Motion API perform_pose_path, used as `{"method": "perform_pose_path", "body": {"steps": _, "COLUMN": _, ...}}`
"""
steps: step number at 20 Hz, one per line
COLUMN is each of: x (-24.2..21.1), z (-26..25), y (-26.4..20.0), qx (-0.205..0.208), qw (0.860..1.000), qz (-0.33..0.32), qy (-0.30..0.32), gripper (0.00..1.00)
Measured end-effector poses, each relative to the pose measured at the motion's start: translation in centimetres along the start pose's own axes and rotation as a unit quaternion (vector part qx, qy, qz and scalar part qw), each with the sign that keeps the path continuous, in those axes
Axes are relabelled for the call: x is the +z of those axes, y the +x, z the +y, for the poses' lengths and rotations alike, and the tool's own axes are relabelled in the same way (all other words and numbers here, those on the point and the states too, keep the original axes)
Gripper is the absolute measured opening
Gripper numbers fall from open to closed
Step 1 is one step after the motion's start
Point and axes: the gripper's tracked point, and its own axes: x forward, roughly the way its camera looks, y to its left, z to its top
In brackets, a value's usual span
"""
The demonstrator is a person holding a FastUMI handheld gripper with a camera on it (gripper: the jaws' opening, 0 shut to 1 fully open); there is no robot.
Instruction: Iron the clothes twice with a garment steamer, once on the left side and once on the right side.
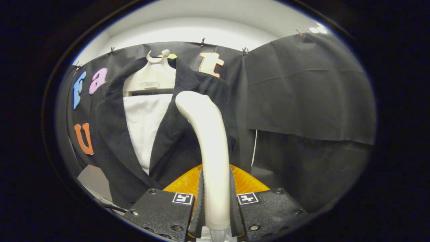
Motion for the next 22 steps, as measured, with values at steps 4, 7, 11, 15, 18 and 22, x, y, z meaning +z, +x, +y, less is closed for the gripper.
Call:
{"method": "perform_pose_path", "body": {"steps": 4, "x": -0.8, "z": 0.1, "y": 0.0, "qx": -0.002, "qw": 1.0, "qz": 0.004, "qy": -0.008, "gripper": 0.35}}
{"method": "perform_pose_path", "body": {"steps": 7, "x": -1.9, "z": 0.1, "y": -0.7, "qx": -0.002, "qw": 1.0, "qz": 0.01, "qy": -0.017, "gripper": 0.35}}
{"method": "perform_pose_path", "body": {"steps": 11, "x": -3.3, "z": 0.6, "y": -1.2, "qx": -0.002, "qw": 1.0, "qz": 0.02, "qy": -0.024, "gripper": 0.35}}
{"method": "perform_pose_path", "body": {"steps": 15, "x": -5.0, "z": 1.1, "y": -1.7, "qx": -0.002, "qw": 0.999, "qz": 0.028, "qy": -0.039, "gripper": 0.35}}
{"method": "perform_pose_path", "body": {"steps": 18, "x": -6.3, "z": 1.1, "y": -1.9, "qx": -0.003, "qw": 0.998, "qz": 0.036, "qy": -0.046, "gripper": 0.35}}
{"method": "perform_pose_path", "body": {"steps": 22, "x": -8.2, "z": 1.0, "y": -2.1, "qx": -0.007, "qw": 0.997, "qz": 0.046, "qy": -0.058, "gripper": 0.35}}
